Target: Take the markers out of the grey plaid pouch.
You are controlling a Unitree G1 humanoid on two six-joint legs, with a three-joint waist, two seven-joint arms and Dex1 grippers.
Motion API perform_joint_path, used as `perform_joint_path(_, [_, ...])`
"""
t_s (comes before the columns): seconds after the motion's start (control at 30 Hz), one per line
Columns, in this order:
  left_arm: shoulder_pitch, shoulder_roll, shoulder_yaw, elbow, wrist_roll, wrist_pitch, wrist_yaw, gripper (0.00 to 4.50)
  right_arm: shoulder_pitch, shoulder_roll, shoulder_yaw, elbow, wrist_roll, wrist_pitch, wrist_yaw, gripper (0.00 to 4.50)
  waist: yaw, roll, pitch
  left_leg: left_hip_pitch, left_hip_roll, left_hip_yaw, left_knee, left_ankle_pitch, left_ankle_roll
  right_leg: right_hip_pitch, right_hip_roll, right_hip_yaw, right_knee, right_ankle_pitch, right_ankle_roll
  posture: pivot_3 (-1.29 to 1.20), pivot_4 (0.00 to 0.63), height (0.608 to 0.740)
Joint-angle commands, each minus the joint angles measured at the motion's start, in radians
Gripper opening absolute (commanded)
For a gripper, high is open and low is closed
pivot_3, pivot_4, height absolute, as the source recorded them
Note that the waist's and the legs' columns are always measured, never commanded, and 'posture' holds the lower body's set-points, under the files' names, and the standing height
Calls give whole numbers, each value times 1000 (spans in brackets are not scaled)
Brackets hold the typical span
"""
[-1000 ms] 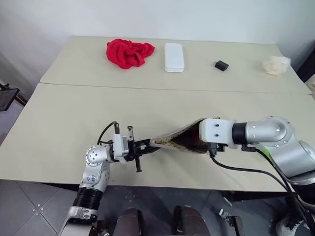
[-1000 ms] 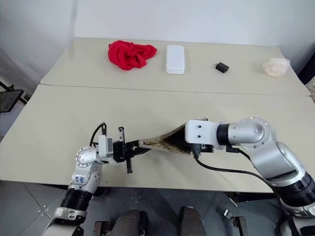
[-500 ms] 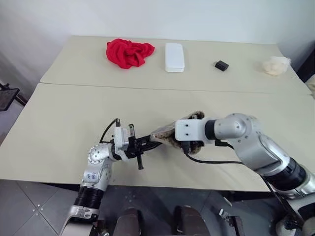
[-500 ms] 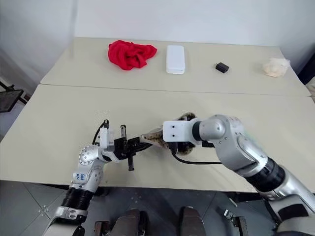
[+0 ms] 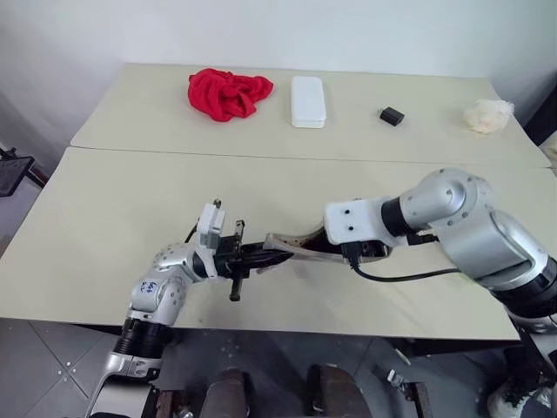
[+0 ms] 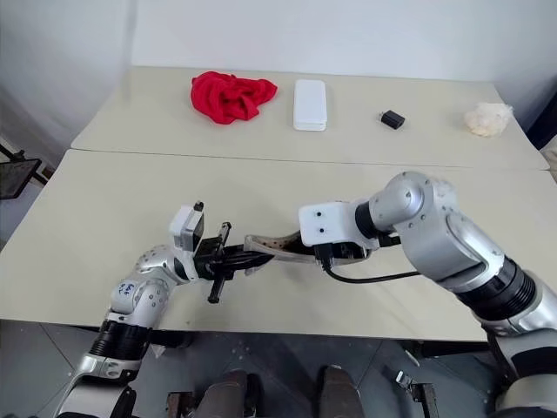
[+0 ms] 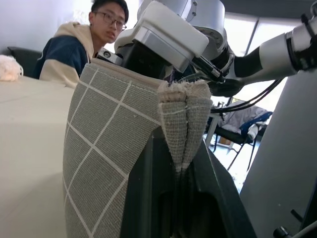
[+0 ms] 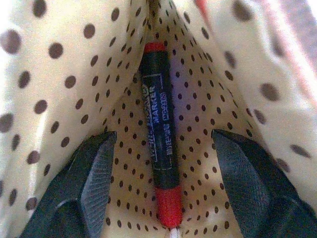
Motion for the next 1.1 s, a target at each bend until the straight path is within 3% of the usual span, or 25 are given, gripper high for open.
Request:
perform_joint_path(0.03, [-5, 0, 21, 18, 2, -18, -26, 0, -39, -14, -4, 48, 80, 118, 103, 3245, 1, 0, 0, 0, 0, 0, 0, 0, 0, 0, 0, 0, 0, 0, 0, 0, 150, 740])
perform_joint_path(0.23, [4, -4, 20, 35, 6, 42, -1, 0, -60, 30, 114, 188, 41, 73, 124, 3245, -1, 0, 0, 0, 0, 0, 0, 0, 0, 0, 0, 0, 0, 0, 0, 0, 150, 740])
perform_joint_path(0.57, [22, -41, 24, 73, 117, -204, -45, 0, -71, 82, 194, 201, 10, 69, 143, 3245, 1, 0, 0, 0, 0, 1, 1, 0, 0, 0, 0, 0, 0, 0, 0, 0, 150, 740])
perform_joint_path(0.87, [57, -39, -4, 81, 164, -307, -101, 0, -4, 151, 198, 208, -94, 86, -25, 3245, -4, 0, 0, 0, 0, 1, 1, 0, 0, 0, 0, 0, 1, 0, 0, 0, 150, 740])
perform_joint_path(1.1, [76, -39, -3, 69, 164, -306, -91, 0, -16, 149, 245, 222, -189, 87, -57, 3245, -4, 0, -1, 1, 0, 1, 1, 0, 0, 0, 0, 0, 2, 0, 0, 0, 150, 740])
